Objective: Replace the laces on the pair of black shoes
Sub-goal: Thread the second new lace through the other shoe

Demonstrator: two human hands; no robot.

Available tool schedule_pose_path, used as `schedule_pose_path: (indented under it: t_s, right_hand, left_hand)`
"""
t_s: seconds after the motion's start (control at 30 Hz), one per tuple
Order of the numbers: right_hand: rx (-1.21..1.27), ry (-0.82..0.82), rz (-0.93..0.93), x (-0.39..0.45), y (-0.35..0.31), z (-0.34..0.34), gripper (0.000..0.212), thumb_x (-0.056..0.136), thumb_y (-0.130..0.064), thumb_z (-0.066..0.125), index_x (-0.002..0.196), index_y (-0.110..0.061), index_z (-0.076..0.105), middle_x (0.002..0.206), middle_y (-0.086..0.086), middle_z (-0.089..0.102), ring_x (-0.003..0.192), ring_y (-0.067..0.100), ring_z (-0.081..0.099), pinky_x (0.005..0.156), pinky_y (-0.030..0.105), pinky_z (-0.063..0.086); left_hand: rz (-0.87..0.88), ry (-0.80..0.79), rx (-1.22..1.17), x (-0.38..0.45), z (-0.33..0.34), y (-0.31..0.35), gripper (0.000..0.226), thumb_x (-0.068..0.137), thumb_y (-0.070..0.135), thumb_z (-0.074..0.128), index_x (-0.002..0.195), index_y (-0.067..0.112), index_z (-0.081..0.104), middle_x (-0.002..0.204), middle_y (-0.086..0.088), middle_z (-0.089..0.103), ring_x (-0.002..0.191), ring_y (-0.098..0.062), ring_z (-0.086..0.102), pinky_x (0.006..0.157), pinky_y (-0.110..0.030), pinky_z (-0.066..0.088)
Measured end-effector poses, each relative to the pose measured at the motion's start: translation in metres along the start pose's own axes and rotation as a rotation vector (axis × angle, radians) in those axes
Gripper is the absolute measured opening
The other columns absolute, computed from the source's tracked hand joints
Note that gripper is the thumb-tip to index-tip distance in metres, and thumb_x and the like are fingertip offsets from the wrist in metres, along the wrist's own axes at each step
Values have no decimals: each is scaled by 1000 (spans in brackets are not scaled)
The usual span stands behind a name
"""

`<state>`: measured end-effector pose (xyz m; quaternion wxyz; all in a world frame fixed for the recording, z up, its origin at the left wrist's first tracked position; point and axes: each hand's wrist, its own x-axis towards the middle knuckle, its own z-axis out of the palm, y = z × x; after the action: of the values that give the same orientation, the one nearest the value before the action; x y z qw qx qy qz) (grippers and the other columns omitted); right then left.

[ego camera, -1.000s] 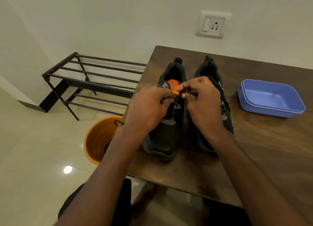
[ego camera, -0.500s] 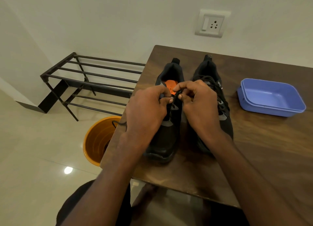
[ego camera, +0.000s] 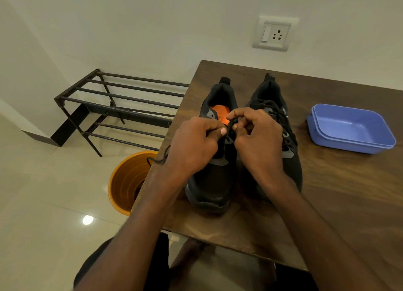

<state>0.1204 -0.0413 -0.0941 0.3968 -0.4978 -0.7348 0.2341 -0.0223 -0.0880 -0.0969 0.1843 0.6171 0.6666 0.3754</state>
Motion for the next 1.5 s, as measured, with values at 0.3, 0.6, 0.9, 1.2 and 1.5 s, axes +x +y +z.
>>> schedule_pose_path:
  t_s: [0.3,0.6,0.9,1.2,1.5]
  right_hand:
    - [147,-129,168,-6,-2,-18,8,90,-23,78,94,-29,76,96,-14,71,86,-5,68,77,10,53]
    - [212,31,209,4,-1,-24,20,101,-9,59,94,-27,65,100,-9,68,91,5,70,85,29,59]
    - [-287,62,-147,2,6,-34,24,95,-34,69,116,-24,66,123,-2,55,113,17,50,93,28,41]
    - [-26,479,-11,10,6,-50,6,96,-24,65,99,-25,70,105,-8,62,87,4,57,76,21,49]
    - [-434,-90,-211,-5,1,-22,22,92,-43,71,109,-29,71,126,-5,56,117,21,49,90,45,45]
  left_hand:
    - [15,98,203,-1,-13,-3,43,90,0,65,113,36,73,132,7,47,125,-15,40,104,-41,35]
    - [34,68,102,1,-18,-7,40,90,-6,65,112,26,74,127,7,52,116,-10,53,94,-20,49]
    - [33,66,88,2,-14,-11,35,92,1,67,116,26,73,124,7,51,113,-8,52,94,-22,50]
    - [16,72,57,3,-15,-13,40,92,-5,64,112,28,73,122,10,50,110,-4,50,89,-11,45]
    - [38,89,53,3,-15,-15,39,92,-3,65,111,29,75,116,8,50,102,-3,50,79,-1,41]
